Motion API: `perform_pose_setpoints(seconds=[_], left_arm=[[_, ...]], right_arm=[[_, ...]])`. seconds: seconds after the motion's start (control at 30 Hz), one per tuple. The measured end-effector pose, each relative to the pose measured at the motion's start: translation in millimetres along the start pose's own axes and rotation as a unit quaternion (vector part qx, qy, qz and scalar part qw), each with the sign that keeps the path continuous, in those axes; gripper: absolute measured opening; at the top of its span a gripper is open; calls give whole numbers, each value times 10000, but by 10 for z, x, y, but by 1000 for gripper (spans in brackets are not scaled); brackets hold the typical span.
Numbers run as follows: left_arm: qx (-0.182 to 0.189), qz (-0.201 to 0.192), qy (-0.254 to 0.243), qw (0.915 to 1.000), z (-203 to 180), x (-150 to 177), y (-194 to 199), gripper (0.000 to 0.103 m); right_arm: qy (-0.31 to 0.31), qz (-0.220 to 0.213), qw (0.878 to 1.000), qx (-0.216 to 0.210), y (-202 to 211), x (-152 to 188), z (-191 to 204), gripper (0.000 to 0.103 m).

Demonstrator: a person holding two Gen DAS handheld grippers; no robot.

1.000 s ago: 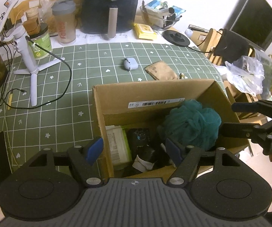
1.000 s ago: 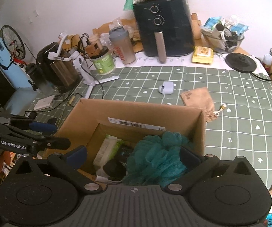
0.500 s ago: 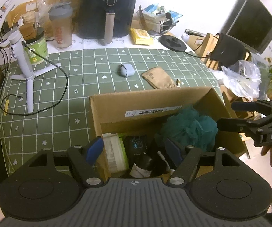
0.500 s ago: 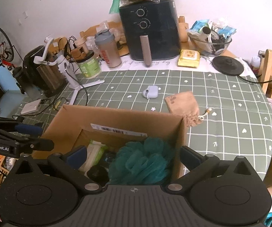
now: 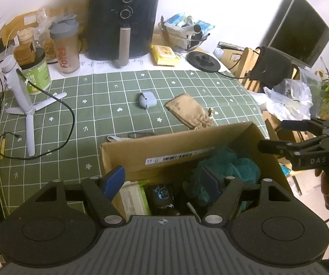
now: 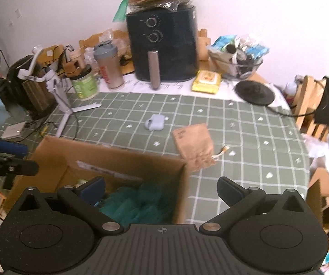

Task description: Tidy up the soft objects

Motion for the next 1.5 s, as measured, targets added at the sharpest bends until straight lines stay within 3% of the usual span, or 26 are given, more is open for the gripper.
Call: perform_pose_setpoints(seconds=[0.17,0.67,1.1,1.3,1.5], left_arm=[[-53,-5,38,10000,34,-36,-48,72],[-102,26,173,9998,115,-172,-194,72],[-170,47,359,9992,147,-275,-321,72],[-250,36,435,9987,178,-327,-354,72],[-368,-16,570,9977,234,-376,-346,72]], right_arm=[[106,-265,9995,100,-75,-78,-141,103],[276,136,9993,-225,-582,-254,-508,103],[313,588,9956,-664,-1377,-197,-813,103],[335,763,9924,-904,-1789,-138,-778,103],[588,917,9904,-849,-2166,-53,-703,103]])
Point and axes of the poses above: each gripper's, at about its wrist camera, not at the fingertips, and y roughly against the way its jaws point, z to its left, x to its underside, the point moved 6 cm from there along -y, roughly the way its jaws point, and after that the axes turned 11 degrees about -z, right-handed, at the moved point
